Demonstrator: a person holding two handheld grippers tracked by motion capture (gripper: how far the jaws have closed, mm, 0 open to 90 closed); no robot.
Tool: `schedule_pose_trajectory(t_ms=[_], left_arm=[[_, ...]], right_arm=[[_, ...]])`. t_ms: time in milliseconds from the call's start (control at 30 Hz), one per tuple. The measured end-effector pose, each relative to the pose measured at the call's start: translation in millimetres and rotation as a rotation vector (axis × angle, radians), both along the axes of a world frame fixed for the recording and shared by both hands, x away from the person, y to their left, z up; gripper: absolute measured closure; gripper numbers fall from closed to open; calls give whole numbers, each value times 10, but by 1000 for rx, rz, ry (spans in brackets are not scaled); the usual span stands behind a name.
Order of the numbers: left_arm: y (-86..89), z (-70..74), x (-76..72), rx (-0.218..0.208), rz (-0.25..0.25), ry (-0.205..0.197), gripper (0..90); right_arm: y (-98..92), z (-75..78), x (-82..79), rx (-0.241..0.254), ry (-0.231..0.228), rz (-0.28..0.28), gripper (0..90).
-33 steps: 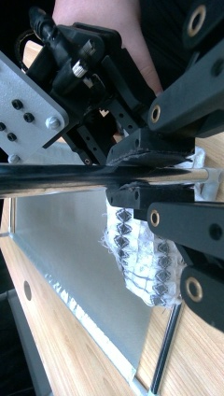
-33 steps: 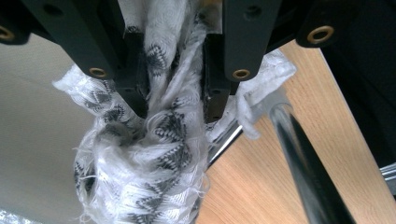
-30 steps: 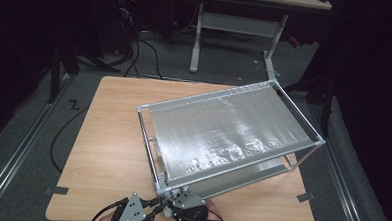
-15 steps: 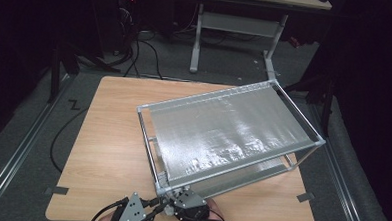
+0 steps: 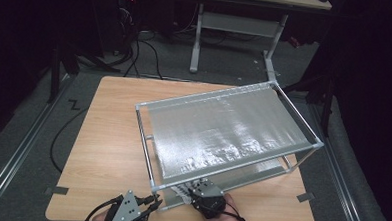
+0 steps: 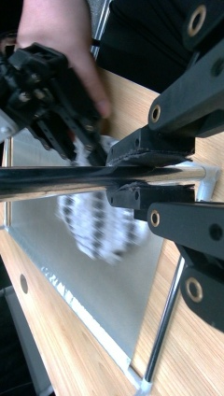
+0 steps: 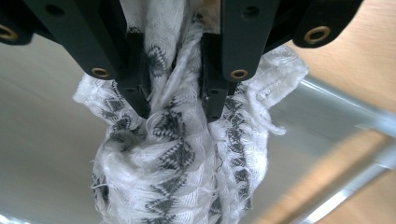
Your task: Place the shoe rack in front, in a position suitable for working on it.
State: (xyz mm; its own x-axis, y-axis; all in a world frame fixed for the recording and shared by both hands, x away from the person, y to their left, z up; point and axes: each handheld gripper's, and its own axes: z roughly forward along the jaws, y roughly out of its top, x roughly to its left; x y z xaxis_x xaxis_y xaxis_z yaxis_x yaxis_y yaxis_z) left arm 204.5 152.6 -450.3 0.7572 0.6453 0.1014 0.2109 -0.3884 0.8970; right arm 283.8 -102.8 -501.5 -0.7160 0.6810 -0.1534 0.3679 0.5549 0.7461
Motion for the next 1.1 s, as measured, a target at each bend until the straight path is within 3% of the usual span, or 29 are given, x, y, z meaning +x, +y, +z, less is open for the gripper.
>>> schedule_pose_trajectory(t_ms=[200, 433, 733, 867, 1100], left_arm=[[83, 12, 12, 1, 13, 16, 792], [134, 35, -15, 25, 20, 21, 791], [210, 1, -29, -15, 36, 20, 793], [216, -4, -24, -23, 39, 22, 794], [211, -9, -24, -28, 49, 24, 794]], right_arm=[[-304, 3, 150, 10, 25, -107, 692], [-769, -1, 345, -9, 10, -240, 703], [-1495, 19, 537, 21, 15, -426, 720], [-1785, 29, 604, -5, -13, -498, 728], [-2139, 50, 659, 2, -27, -622, 740]])
